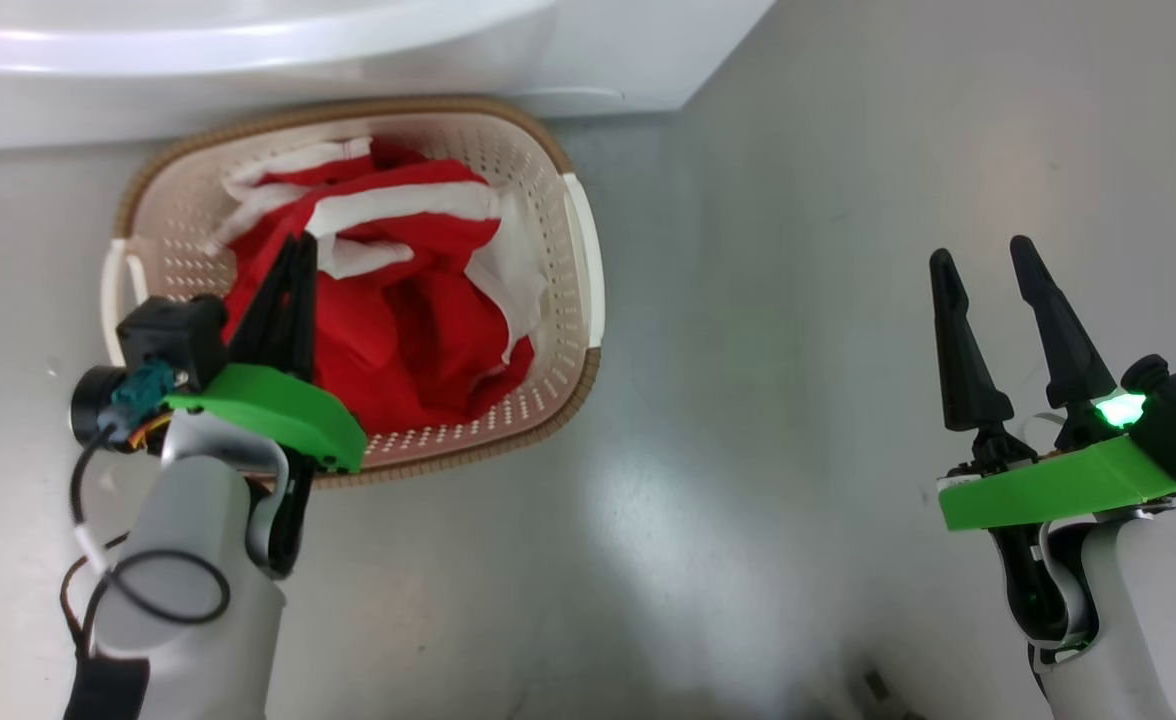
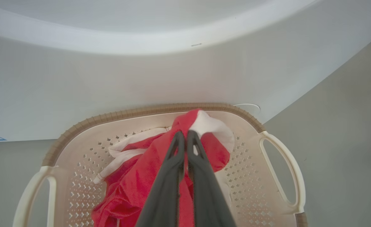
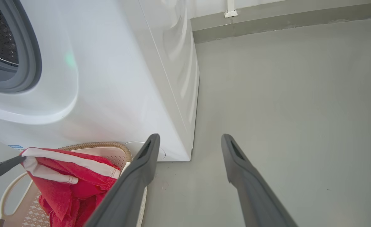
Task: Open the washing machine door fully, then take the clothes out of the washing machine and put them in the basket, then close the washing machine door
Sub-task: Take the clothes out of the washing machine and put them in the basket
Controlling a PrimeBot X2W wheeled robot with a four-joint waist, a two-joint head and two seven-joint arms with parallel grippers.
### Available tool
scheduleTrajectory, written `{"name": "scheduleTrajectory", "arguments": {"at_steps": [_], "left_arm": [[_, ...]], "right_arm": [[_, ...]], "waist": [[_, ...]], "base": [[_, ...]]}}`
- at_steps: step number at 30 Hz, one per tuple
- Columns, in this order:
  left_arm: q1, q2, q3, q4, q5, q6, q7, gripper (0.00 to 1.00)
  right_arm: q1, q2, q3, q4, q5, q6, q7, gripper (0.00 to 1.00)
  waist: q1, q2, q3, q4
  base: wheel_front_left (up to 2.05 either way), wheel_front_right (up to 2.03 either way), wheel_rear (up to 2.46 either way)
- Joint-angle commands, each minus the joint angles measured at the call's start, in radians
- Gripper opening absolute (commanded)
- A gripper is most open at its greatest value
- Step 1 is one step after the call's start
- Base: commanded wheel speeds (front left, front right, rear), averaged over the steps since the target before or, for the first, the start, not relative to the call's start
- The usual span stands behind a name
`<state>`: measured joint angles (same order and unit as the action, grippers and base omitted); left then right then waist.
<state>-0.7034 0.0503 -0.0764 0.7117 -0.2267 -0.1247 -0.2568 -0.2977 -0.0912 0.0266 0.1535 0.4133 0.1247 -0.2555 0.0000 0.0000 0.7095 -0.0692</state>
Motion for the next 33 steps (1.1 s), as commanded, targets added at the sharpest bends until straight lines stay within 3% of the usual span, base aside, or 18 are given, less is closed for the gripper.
{"name": "scheduleTrajectory", "arguments": {"at_steps": [1,12,17,20,22,23,33], "left_arm": [[-0.005,0.031,0.016,0.016,0.014,-0.006,-0.005,0.0],[-0.151,0.058,-0.005,0.289,0.048,-0.006,-0.005,0.0],[-0.2,0.059,0.006,0.352,0.053,0.0,-0.005,0.02],[-0.207,0.057,0.011,0.356,0.056,0.001,-0.005,0.31],[-0.206,0.054,0.015,0.354,0.058,0.001,-0.005,0.91],[-0.204,0.053,0.018,0.352,0.057,0.001,-0.005,0.97],[-0.141,0.036,0.055,0.281,0.047,-0.001,-0.005,1.0]], "right_arm": [[0.003,0.0,0.025,-0.025,-0.003,0.006,-0.006,1.0],[-0.031,0.013,0.039,-0.036,-0.003,0.006,-0.006,1.0],[-0.04,0.017,0.041,-0.035,-0.003,0.006,-0.006,1.0],[-0.044,0.018,0.037,-0.033,-0.005,0.006,-0.006,1.0],[-0.045,0.017,0.034,-0.031,-0.006,0.006,-0.006,1.0],[-0.045,0.017,0.032,-0.029,-0.006,0.006,-0.006,1.0],[-0.039,0.008,0.021,-0.016,-0.01,0.006,-0.006,1.0]], "waist": [[0.0,0.0,0.034,-0.015],[0.0,0.0,0.11,-0.04],[0.0,0.0,0.119,-0.045],[0.0,0.0,0.116,-0.045],[0.0,0.0,0.109,-0.043],[0.0,0.0,0.105,-0.042],[0.0,0.0,0.029,-0.018]], "base": [[0.0,0.0,0.0],[0.0,0.0,0.0],[0.0,0.0,0.0],[0.0,0.0,0.0],[0.0,0.0,0.0],[0.0,0.0,0.0],[0.0,0.0,0.0]]}}
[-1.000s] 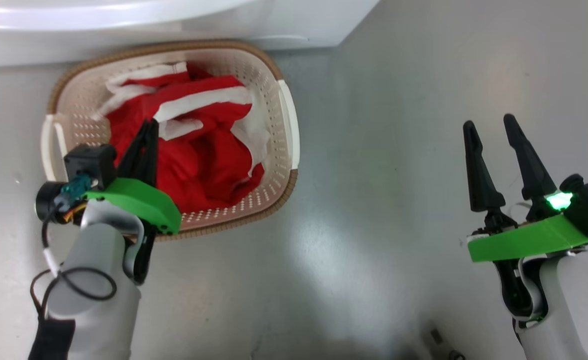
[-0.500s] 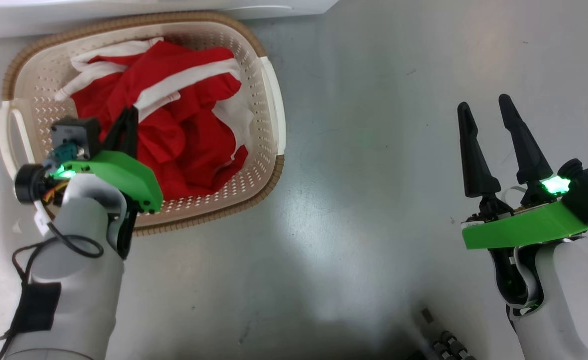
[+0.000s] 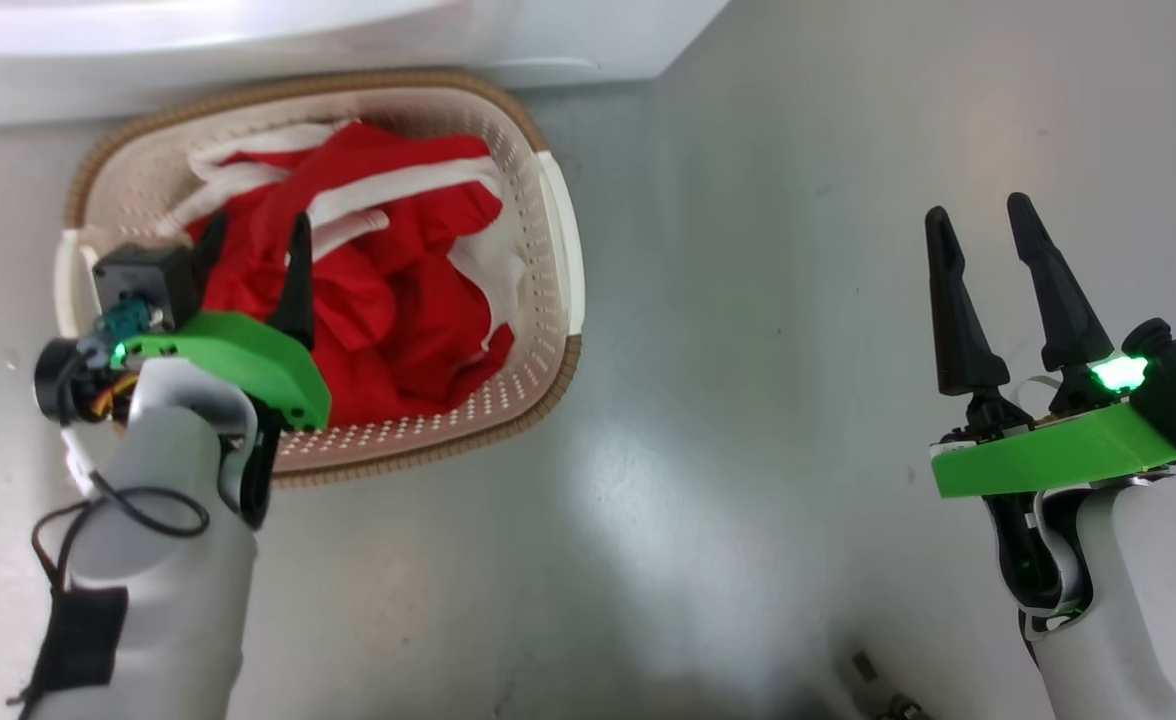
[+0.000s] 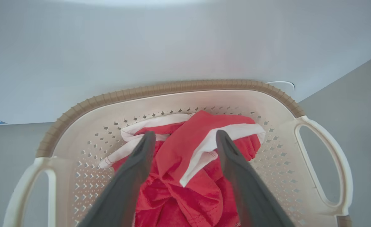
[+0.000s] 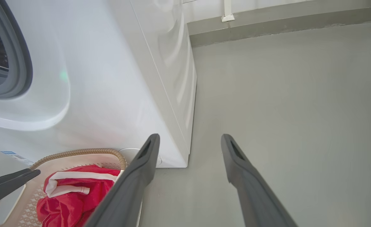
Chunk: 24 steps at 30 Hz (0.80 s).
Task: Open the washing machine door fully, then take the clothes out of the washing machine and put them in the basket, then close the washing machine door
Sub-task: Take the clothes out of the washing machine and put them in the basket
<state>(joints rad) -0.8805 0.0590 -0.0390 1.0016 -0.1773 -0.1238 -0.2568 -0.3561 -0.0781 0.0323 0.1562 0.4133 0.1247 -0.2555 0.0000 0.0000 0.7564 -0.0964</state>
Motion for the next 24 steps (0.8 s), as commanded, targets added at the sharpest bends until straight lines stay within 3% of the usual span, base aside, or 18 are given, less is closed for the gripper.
{"name": "scheduleTrajectory", "arguments": {"at_steps": [1,24], "left_arm": [[0.048,0.025,0.023,-0.023,-0.004,-0.003,-0.005,1.0],[0.392,-0.003,0.101,-0.444,0.025,-0.007,-0.005,1.0]], "right_arm": [[0.021,-0.006,0.014,-0.017,-0.01,0.006,-0.006,1.0],[0.151,-0.032,-0.002,0.039,-0.01,0.006,-0.006,1.0]], "waist": [[0.0,0.0,-0.03,0.012],[0.0,0.0,-0.375,0.054]], "base": [[0.0,0.0,0.0],[0.0,0.0,0.0]]}}
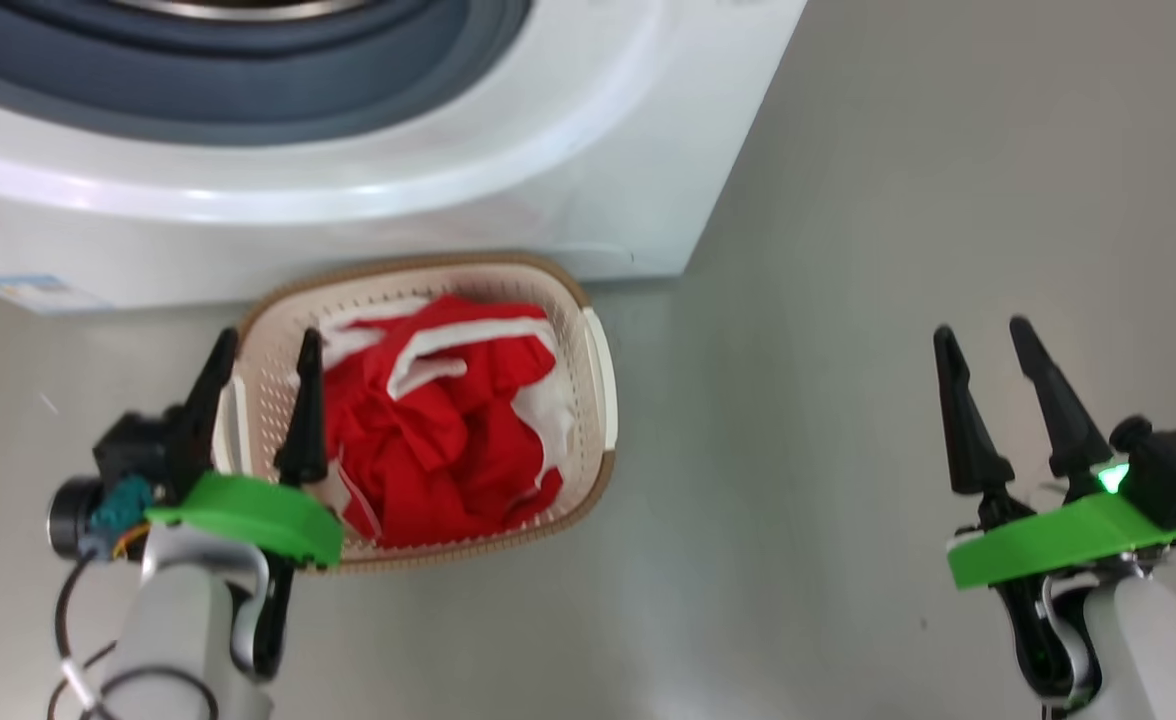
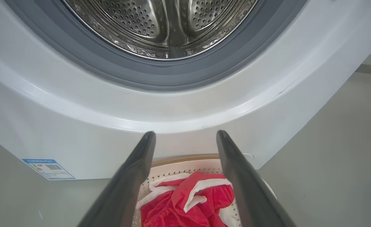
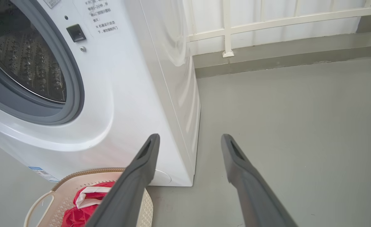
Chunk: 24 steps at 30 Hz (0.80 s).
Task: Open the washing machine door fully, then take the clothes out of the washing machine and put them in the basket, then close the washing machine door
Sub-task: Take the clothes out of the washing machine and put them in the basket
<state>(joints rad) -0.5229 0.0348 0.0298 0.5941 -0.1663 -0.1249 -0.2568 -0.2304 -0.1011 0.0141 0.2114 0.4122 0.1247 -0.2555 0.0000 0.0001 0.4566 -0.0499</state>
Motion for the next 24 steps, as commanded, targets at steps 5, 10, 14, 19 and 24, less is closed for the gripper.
{"name": "scheduleTrajectory", "arguments": {"at_steps": [5,10,14,19,24], "left_arm": [[0.126,0.02,0.048,-0.129,0.027,-0.006,-0.005,1.0],[0.214,0.018,0.06,-0.21,0.044,-0.006,-0.005,1.0],[0.297,0.017,0.074,-0.282,0.059,-0.006,-0.005,1.0],[0.348,0.017,0.088,-0.334,0.066,-0.006,-0.005,1.0],[0.406,0.016,0.101,-0.384,0.068,-0.006,-0.005,1.0]], "right_arm": [[0.073,-0.012,0.014,-0.006,-0.008,0.006,-0.006,1.0],[0.121,-0.013,0.01,-0.001,-0.007,0.006,-0.006,1.0],[0.161,-0.016,0.007,0.002,-0.006,0.006,-0.006,1.0],[0.183,-0.019,0.004,-0.001,-0.006,0.006,-0.006,1.0],[0.213,-0.023,-0.004,-0.005,-0.005,0.006,-0.006,1.0]], "waist": [[0.0,-0.0001,-0.146,0.006],[0.0,-0.0001,-0.21,0.005],[0.0,-0.0001,-0.257,0.004],[0.0,-0.0001,-0.279,0.001],[0.0,-0.0001,-0.301,-0.001]], "base": [[0.0,0.0,0.0],[0.0,0.0,0.0],[0.0,0.0,0.0],[0.0,0.0,0.0],[0.0,0.0,0.0]]}}
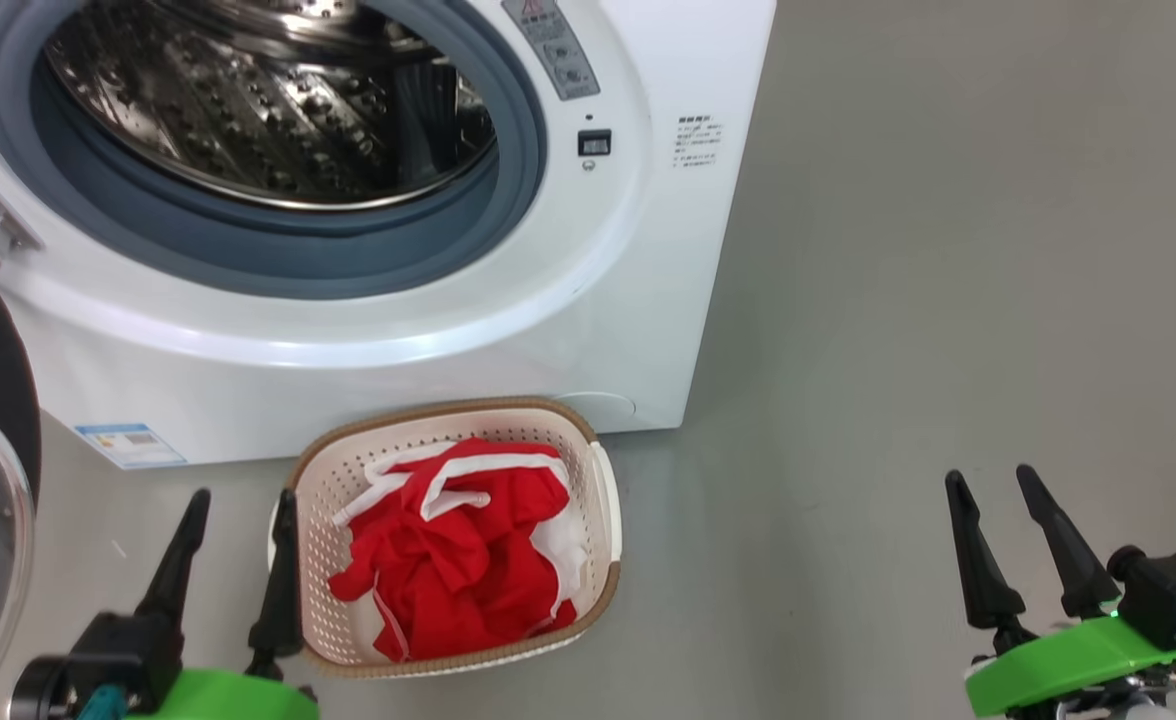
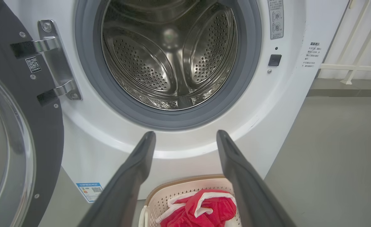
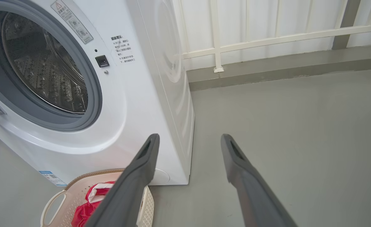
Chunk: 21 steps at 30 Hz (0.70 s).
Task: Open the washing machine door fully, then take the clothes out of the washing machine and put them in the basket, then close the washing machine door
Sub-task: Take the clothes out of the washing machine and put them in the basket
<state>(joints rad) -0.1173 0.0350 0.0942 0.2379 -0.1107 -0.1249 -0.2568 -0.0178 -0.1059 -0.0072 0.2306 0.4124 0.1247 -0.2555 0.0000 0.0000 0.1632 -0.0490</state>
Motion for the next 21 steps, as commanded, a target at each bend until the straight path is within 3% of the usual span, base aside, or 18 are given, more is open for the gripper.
{"name": "scheduleTrajectory", "arguments": {"at_steps": [1,11,21], "left_arm": [[0.012,0.016,0.041,-0.037,0.013,-0.006,-0.005,1.0],[0.124,0.015,0.059,-0.107,-0.008,0.005,-0.005,1.0],[0.13,0.015,0.05,-0.124,-0.018,0.02,-0.005,1.0]], "right_arm": [[0.006,-0.018,0.016,-0.025,-0.006,0.006,-0.006,1.0],[0.055,-0.012,-0.004,-0.03,-0.007,0.006,-0.006,1.0],[0.057,-0.014,-0.011,-0.035,-0.011,0.006,-0.006,1.0]], "waist": [[0.0,0.0,-0.011,-0.003],[0.0,0.0,-0.041,-0.006],[0.0,0.0,-0.039,-0.002]], "base": [[0.0,0.0,0.0],[0.0,0.0,0.0],[0.0,0.0,0.0]]}}
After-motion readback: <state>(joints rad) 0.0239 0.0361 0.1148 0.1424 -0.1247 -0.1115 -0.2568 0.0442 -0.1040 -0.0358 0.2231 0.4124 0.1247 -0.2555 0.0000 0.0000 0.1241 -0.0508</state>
